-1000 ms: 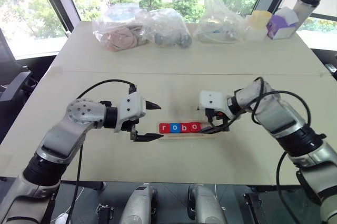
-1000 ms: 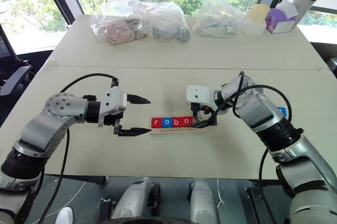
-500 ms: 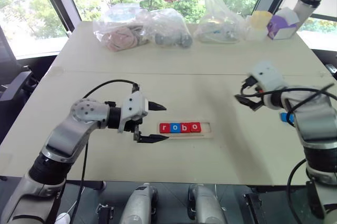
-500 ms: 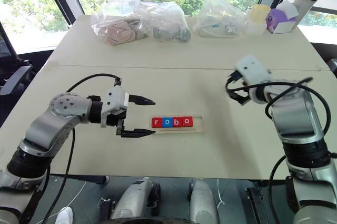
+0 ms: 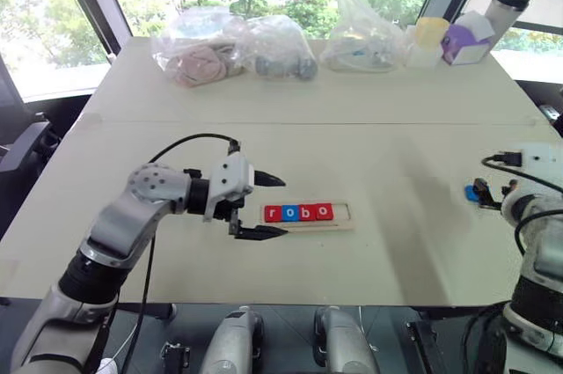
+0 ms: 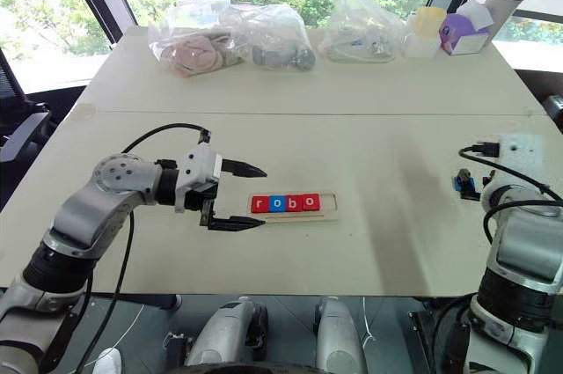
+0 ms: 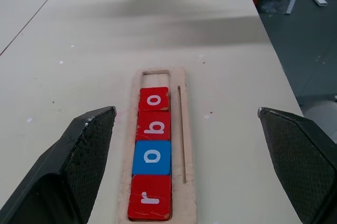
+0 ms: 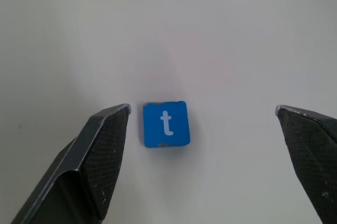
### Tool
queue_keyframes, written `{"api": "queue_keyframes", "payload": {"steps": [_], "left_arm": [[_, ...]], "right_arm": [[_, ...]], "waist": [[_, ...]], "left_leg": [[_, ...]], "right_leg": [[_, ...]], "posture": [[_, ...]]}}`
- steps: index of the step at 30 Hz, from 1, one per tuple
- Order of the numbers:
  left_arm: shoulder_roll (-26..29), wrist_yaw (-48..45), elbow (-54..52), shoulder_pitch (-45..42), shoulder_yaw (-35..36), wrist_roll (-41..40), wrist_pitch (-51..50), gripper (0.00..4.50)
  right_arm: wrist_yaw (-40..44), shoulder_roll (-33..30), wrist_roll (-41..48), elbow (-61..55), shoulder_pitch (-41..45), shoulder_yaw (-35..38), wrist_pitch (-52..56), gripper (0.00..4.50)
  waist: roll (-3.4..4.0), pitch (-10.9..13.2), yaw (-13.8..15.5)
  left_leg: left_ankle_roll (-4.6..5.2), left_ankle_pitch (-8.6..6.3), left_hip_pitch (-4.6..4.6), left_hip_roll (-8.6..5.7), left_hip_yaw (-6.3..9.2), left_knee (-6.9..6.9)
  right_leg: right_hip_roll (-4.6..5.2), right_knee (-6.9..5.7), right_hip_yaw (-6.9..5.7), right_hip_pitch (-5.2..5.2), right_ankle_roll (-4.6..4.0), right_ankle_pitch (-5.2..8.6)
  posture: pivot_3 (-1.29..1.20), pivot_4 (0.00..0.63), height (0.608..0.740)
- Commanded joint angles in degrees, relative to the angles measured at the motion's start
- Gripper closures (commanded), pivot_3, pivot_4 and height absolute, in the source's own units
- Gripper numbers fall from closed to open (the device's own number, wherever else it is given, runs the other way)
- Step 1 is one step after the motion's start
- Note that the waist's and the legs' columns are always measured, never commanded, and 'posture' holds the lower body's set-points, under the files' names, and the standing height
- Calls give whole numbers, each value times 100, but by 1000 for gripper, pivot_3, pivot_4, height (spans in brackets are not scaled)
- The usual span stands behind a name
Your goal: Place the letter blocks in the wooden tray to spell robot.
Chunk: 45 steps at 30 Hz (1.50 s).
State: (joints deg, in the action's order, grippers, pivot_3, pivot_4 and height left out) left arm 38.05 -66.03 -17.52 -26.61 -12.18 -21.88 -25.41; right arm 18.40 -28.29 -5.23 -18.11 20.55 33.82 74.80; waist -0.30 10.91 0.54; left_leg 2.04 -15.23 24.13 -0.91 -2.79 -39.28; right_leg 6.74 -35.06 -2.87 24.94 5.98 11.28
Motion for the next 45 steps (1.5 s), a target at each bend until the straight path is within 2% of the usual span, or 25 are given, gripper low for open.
{"api": "queue_keyframes", "payload": {"steps": [1,6,24,31,32,33,37,38,43,45], "left_arm": [[-16,51,-167,26,43,-25,67,0],[-12,105,-236,72,46,-36,29,0],[60,217,-351,101,63,-27,-38,0],[68,281,-406,129,71,-34,-60,0],[67,286,-402,131,73,-32,-56,0],[65,291,-401,134,75,-30,-53,0],[58,295,-378,128,69,-21,-33,0],[57,292,-371,124,67,-20,-28,0],[45,265,-319,93,44,-2,7,0],[55,246,-307,91,45,2,16,0]], "right_arm": [[40,28,369,256,149,436,24,14],[150,-88,863,936,268,663,-77,14],[873,-1117,1664,3161,140,-139,-1716,14],[1050,-1323,1837,3371,58,-385,-1909,14],[1058,-1339,1841,3303,6,-451,-1905,563],[1098,-1356,1847,3160,-82,-548,-1887,824],[1152,-1388,1827,2635,-433,-878,-1920,2988],[1151,-1379,1839,2503,-505,-926,-1913,3358],[1080,-1345,1904,1517,-889,-1181,-1646,3345],[1035,-1289,2059,658,-1028,-1282,-1244,3345]], "waist": [[0,0,1],[0,0,1],[-2,-1,-7],[-6,-2,-13],[-6,-2,-15],[-6,-2,-16],[-6,-2,-20],[-6,-3,-19],[-7,-3,-14],[-6,-3,-11]], "left_leg": [[0,0,0,0,0,0],[0,0,0,-1,0,0],[1,0,-18,-1,-1,0],[1,0,-34,0,-1,0],[1,0,-34,1,-1,0],[1,0,-34,1,-1,0],[1,-1,-35,6,0,3],[1,-1,-35,6,0,4],[1,-1,-36,8,0,3],[0,-1,-35,9,0,4]], "right_leg": [[0,0,0,0,0,0],[0,3,1,-4,0,1],[0,8,4,-23,-1,2],[0,13,5,-38,-3,3],[0,13,6,-38,-3,3],[0,13,6,-37,-3,3],[-3,13,5,-36,-3,4],[-3,13,5,-36,-3,4],[-4,13,5,-36,-4,5],[-3,13,5,-34,-4,5]], "posture": [[0,150,740],[0,150,740],[0,150,740],[0,150,740],[0,150,740],[0,150,740],[0,150,740],[0,150,740],[0,150,740],[0,150,740]]}}
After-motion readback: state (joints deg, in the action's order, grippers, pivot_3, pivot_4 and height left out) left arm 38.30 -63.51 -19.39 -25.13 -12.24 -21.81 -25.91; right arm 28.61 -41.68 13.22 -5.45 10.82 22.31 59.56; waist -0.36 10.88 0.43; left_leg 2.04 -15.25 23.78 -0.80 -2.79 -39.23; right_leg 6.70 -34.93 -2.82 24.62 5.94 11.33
